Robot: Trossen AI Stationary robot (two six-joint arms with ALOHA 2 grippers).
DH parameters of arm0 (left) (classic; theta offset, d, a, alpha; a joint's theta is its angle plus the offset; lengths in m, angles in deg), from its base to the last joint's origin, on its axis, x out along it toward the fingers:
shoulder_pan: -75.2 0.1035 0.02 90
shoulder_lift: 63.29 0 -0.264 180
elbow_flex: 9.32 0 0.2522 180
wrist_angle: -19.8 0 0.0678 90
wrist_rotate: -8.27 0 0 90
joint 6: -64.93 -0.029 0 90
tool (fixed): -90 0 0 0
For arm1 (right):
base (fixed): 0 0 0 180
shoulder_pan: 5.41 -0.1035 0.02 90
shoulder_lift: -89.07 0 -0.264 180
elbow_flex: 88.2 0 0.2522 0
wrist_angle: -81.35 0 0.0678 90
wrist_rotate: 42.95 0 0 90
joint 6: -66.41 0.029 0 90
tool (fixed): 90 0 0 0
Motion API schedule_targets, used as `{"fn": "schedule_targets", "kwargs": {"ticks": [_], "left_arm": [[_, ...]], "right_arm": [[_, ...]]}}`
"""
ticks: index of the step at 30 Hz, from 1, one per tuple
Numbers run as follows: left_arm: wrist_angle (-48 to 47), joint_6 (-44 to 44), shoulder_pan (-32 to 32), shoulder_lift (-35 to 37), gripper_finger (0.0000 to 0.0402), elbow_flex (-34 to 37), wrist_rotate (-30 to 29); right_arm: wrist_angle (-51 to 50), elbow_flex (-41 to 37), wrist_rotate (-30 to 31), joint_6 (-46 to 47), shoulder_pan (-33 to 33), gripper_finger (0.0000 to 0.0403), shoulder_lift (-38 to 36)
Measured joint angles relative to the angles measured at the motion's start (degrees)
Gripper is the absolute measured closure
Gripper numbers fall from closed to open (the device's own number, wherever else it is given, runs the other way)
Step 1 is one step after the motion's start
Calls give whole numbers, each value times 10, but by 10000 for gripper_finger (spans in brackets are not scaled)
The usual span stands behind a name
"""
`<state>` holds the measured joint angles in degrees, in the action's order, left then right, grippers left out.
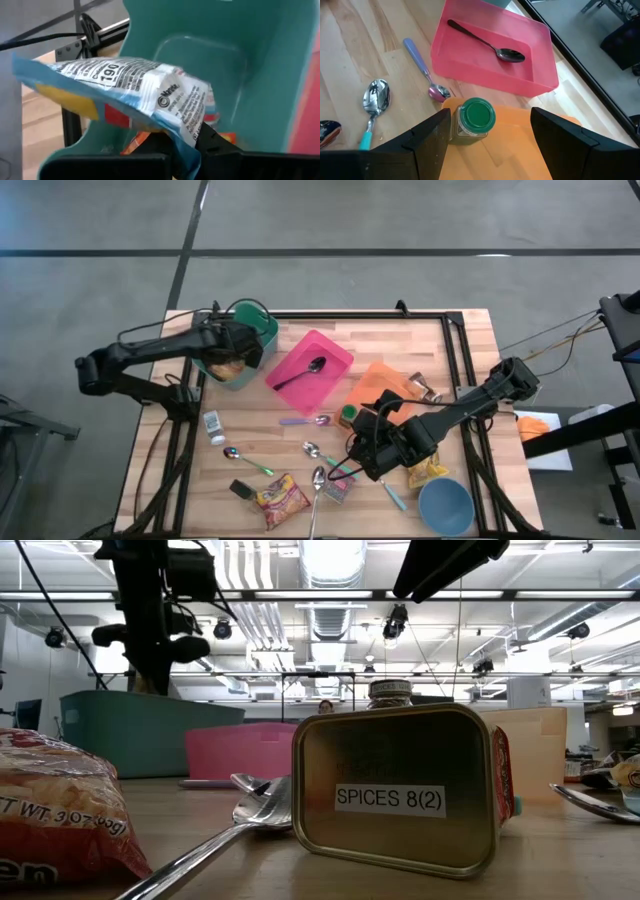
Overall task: Pick & Place Food Item
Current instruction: Put the blue noodle pack into the green bin
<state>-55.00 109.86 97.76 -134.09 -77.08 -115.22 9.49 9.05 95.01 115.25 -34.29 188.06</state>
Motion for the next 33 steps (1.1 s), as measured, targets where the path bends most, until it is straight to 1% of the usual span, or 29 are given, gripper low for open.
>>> {"fn": "schedule_targets", "kwargs": {"ticks": [4, 10, 16, 23, 27, 33], "left_arm": [[1, 0, 0, 5, 385, -5, 16], [1, 3, 0, 6, 385, -1, 19], [0, 5, 0, 6, 386, -1, 35], [0, 5, 0, 6, 386, 1, 36], [3, 5, 0, 6, 386, 17, 40], [23, 14, 0, 6, 386, 61, 45]], "right_arm": [[0, 0, 0, -8, 0, 131, 0], [1, 0, -3, -6, -1, 131, 0], [2, 0, -3, 1, -2, 131, 1], [2, 0, -3, 1, -2, 131, 1], [2, 0, -3, 1, -2, 131, 1], [1, 0, -3, 1, -2, 131, 1]]}}
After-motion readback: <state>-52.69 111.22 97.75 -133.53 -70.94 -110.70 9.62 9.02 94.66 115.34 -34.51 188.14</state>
